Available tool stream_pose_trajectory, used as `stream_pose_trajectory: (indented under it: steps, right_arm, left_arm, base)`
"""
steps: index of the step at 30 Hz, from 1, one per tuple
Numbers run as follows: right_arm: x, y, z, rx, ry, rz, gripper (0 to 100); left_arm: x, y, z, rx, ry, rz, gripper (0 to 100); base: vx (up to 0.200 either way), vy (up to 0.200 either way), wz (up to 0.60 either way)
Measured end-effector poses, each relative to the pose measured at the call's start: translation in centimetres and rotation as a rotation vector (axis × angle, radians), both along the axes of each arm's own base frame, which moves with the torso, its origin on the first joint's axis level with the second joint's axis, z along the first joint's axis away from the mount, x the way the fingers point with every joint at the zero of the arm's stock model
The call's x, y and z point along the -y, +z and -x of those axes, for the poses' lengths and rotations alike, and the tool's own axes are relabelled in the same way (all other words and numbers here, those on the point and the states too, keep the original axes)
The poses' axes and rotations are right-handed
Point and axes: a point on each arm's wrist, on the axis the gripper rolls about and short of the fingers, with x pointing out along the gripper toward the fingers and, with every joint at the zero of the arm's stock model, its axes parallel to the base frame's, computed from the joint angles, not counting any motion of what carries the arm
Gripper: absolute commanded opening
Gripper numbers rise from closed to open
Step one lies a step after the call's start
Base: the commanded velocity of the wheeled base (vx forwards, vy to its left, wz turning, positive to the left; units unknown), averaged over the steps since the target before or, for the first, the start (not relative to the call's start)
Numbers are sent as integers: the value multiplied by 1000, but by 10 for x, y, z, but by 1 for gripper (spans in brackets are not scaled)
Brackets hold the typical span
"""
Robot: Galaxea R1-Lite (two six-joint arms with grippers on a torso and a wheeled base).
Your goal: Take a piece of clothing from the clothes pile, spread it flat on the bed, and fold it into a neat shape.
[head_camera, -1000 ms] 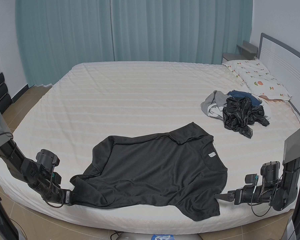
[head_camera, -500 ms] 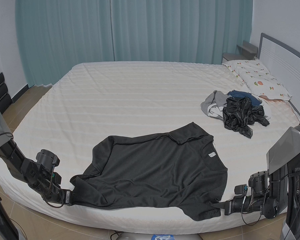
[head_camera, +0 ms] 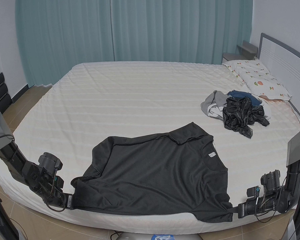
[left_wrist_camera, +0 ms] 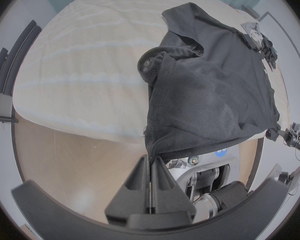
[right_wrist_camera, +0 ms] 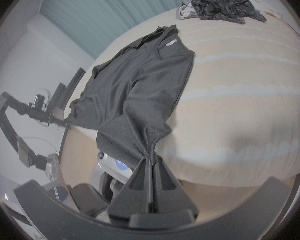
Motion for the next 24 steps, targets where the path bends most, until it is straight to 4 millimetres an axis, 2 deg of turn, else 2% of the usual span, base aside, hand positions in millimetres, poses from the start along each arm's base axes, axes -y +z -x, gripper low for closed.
stream_pose_trajectory:
  steps: [6, 7, 8, 9, 16, 19, 24]
  right_arm:
    - [1, 3, 3, -4, 1, 26, 0]
    - [1, 3, 3, -4, -2, 33, 100]
    - [1, 2, 3, -6, -8, 44, 100]
    - [2, 1, 3, -12, -14, 54, 100]
    - [3, -4, 0, -17, -35, 77, 100]
    - [5, 1, -2, 5, -51, 70, 100]
    - [13, 14, -14, 80, -135, 34, 100]
  left_arm:
    - [9, -1, 10, -80, -54, -12, 0]
    - [10, -1, 10, -79, -56, -12, 0]
    - [10, -1, 10, -78, -59, -12, 0]
    - [11, -1, 9, -77, -61, -13, 100]
    - [13, 0, 6, -64, -51, -8, 100]
    - [11, 3, 4, -51, -33, -5, 100]
    - [1, 20, -5, 29, 59, 32, 100]
  base:
    - [0, 0, 0]
    - [0, 0, 0]
    - [0, 0, 0]
    - [0, 0, 0]
    - [0, 0, 0]
    - [0, 0, 0]
    - [0, 0, 0]
